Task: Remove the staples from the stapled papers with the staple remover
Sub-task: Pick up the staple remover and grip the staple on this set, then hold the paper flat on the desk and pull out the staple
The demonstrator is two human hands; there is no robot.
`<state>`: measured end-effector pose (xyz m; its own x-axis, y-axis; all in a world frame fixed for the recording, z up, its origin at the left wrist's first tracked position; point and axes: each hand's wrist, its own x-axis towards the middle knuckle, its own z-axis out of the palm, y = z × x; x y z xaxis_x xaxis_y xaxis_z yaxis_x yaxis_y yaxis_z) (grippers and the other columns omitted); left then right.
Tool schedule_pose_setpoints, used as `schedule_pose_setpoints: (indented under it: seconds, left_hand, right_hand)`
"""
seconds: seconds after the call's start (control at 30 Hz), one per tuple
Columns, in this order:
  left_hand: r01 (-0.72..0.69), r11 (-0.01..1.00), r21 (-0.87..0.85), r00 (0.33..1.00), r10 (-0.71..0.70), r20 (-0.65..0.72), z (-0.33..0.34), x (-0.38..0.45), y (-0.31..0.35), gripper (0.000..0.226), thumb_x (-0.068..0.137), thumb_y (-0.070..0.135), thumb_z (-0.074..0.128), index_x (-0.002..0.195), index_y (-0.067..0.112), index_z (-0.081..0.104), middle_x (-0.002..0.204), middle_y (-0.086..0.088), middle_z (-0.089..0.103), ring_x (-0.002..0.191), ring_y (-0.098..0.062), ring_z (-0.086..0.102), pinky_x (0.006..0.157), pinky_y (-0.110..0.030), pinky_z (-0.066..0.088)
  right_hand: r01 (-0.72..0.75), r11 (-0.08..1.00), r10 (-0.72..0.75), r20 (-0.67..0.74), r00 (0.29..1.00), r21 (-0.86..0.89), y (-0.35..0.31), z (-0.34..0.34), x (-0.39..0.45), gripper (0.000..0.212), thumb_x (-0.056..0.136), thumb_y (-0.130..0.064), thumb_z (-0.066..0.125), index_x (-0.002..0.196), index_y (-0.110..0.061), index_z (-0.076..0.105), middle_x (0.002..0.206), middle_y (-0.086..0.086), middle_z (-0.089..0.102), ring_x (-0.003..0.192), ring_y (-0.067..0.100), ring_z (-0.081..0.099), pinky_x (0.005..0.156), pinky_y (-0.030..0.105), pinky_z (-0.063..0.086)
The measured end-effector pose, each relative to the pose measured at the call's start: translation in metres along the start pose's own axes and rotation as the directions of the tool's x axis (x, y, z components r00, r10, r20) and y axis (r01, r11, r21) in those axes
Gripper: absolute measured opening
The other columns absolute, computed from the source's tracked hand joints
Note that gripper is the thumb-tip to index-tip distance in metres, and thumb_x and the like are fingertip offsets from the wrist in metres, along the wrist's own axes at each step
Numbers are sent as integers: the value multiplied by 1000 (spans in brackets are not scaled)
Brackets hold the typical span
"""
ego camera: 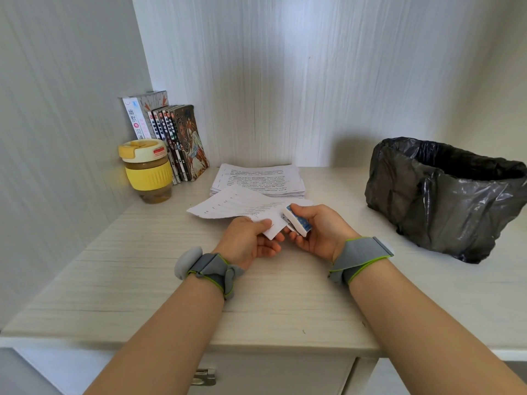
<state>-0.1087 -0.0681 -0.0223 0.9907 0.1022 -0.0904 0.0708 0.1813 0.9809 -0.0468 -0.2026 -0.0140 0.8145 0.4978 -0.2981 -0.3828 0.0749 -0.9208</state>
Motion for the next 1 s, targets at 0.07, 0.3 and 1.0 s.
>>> schedule_pose_setpoints:
  seconds: [0.07, 0.3, 1.0]
  left_hand:
    - [-1, 1000, -3, 1000, 1, -1, 0, 0, 0, 26, 95, 6, 38, 79, 2, 57, 48, -3, 63, 35, -12, 54, 36, -17, 43]
    - [25, 999, -46, 983, -33, -183, -1, 3, 1, 43, 93, 29, 46, 57, 8, 53, 37, -3, 52, 27, -13, 43, 31, -13, 31]
    - [-287, 853, 436, 923, 367, -112, -2, 8, -10, 20, 86, 16, 61, 96, 2, 71, 79, -4, 63, 47, 14, 51, 50, -1, 36]
  right_hand:
    - [3, 1000, -2, -14, 1000, 10, 0, 0, 0, 19, 89, -26, 52, 78, -13, 60, 54, 2, 58, 40, 10, 53, 37, 13, 41]
    - [-6, 1000, 6, -55, 998, 3, -1, -2, 0, 19, 89, -27, 52, 80, -13, 61, 56, 4, 59, 37, 9, 53, 35, 12, 41]
    - [-91, 955, 83, -40, 996, -283, -1, 4, -7, 14, 83, -22, 60, 75, -11, 63, 45, -2, 60, 35, 9, 57, 34, 13, 43]
